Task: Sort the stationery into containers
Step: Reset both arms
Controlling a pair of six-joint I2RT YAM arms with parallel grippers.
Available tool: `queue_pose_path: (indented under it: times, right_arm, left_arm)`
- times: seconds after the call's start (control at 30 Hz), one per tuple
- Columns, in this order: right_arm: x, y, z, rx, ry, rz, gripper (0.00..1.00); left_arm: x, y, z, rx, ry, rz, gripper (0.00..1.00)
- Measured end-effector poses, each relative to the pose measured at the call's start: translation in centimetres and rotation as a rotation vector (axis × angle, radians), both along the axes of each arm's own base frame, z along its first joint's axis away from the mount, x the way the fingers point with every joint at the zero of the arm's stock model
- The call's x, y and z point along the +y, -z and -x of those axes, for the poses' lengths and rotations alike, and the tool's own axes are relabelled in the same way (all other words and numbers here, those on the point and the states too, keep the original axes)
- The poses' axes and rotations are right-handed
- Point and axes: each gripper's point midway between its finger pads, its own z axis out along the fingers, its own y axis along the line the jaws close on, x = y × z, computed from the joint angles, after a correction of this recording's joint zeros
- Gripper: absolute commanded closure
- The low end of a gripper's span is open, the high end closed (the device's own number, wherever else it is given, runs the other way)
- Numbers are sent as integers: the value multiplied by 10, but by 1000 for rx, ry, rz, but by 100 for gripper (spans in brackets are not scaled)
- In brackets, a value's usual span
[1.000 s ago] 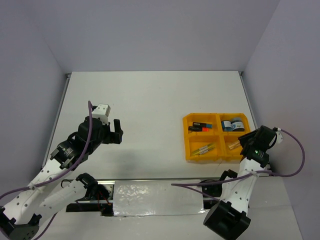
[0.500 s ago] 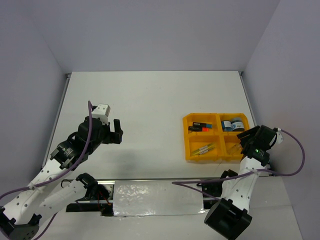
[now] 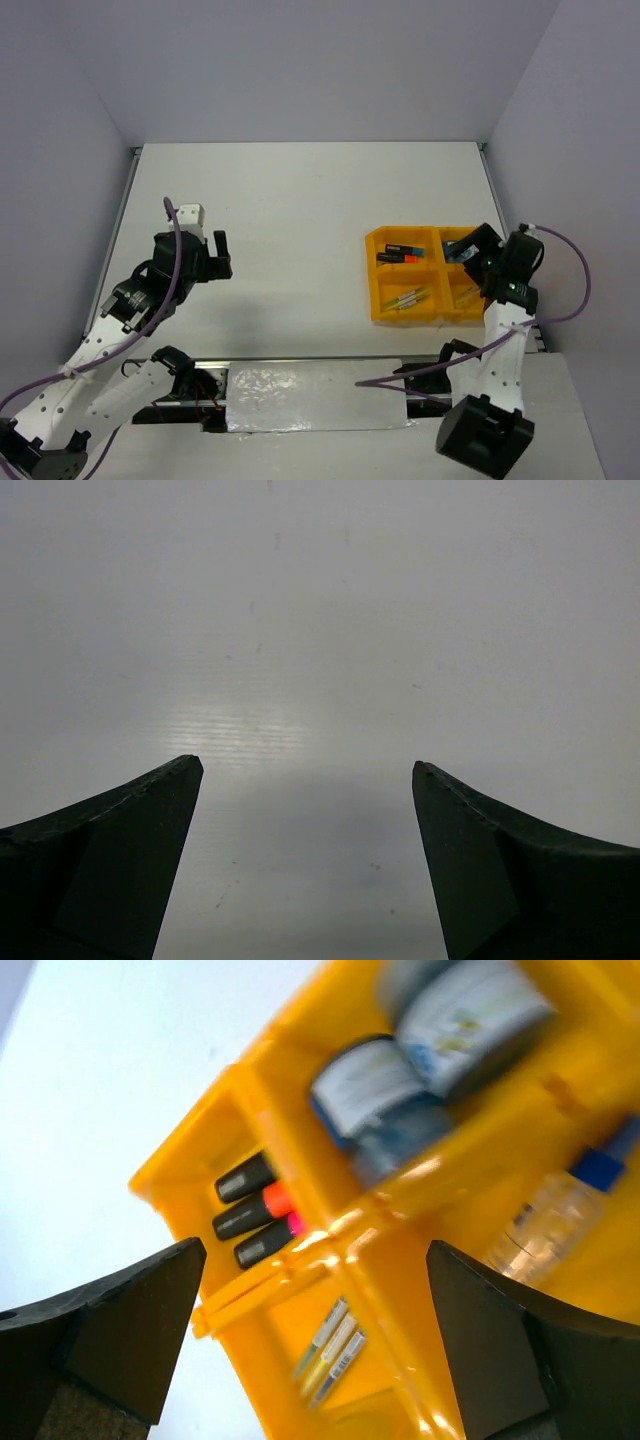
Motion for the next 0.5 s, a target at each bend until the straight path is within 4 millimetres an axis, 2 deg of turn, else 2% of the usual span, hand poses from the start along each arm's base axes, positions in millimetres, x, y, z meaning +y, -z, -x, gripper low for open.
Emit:
queue_pose_path:
  times: [0.1, 0.13, 0.2, 0.27, 0.33, 0.4, 0.5]
  right_arm:
    - [35, -26, -22, -14, -198, 65, 0]
    - [55, -47, -31, -49, -286, 105, 0]
    - [81, -88, -39, -136, -394, 185, 0]
    - [104, -136, -38, -258, -469, 267, 0]
    - [122, -175, -22, -373, -528, 326, 0]
    - [133, -202, 4, -465, -575, 363, 0]
    - [120, -225, 45, -533, -554, 404, 0]
  left_arm:
    - [28, 1, -5, 0, -131, -13, 1]
    - [37, 0, -5, 0, -173, -18, 1]
    - [53, -5, -4, 2, -248, -32, 1]
    - [63, -20, -3, -18, -300, -46, 1]
    - [69, -41, -2, -49, -328, -47, 1]
    - [74, -68, 1, -92, -347, -34, 1]
    - [82, -109, 14, -182, -367, 8, 1]
